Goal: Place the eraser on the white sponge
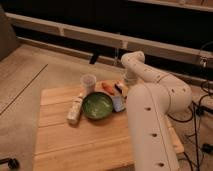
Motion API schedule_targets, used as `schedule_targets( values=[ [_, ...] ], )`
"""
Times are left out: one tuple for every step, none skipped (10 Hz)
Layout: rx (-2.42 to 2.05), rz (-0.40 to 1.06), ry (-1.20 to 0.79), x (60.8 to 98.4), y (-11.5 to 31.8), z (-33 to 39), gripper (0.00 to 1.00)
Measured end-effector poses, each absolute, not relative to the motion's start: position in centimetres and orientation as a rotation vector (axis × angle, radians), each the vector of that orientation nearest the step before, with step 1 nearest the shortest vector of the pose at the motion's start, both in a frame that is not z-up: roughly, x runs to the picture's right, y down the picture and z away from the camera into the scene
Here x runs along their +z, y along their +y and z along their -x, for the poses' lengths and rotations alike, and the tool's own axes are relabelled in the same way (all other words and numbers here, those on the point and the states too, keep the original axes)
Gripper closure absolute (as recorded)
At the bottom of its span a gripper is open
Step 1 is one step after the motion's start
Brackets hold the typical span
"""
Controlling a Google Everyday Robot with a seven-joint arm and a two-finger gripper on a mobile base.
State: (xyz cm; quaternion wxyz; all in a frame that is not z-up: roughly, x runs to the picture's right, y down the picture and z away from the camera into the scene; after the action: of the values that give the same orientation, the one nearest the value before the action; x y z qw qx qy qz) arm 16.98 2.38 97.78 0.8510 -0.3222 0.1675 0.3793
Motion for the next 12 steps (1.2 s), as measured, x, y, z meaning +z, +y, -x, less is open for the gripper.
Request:
schedule_targets(
  values=[
    [0.800,0.685,0.366,98.5,2.9,-17.0,0.35],
    [0.801,0.686,0.377,99.0,3.1,-17.1,0.38],
    [0.801,0.681,0.386,99.4,3.1,-17.2,0.46],
    [0.801,0.677,0.390,99.5,2.9,-17.3,0.56],
    [0.801,0.673,0.393,99.7,2.8,-17.4,0.66],
    [0.802,0.674,0.397,99.7,2.8,-17.5,0.74],
    [0.812,0.686,0.399,99.5,2.9,-17.3,0.87],
    [0.820,0.694,0.398,99.3,2.9,-17.2,0.95],
    [0.825,0.693,0.396,99.0,2.5,-17.1,0.99],
    [0.832,0.682,0.393,98.5,1.7,-17.0,1.00],
    [0.839,0.661,0.389,97.4,0.5,-16.9,1.00],
    [0.841,0.639,0.390,96.3,-0.5,-17.0,1.00]
  ],
)
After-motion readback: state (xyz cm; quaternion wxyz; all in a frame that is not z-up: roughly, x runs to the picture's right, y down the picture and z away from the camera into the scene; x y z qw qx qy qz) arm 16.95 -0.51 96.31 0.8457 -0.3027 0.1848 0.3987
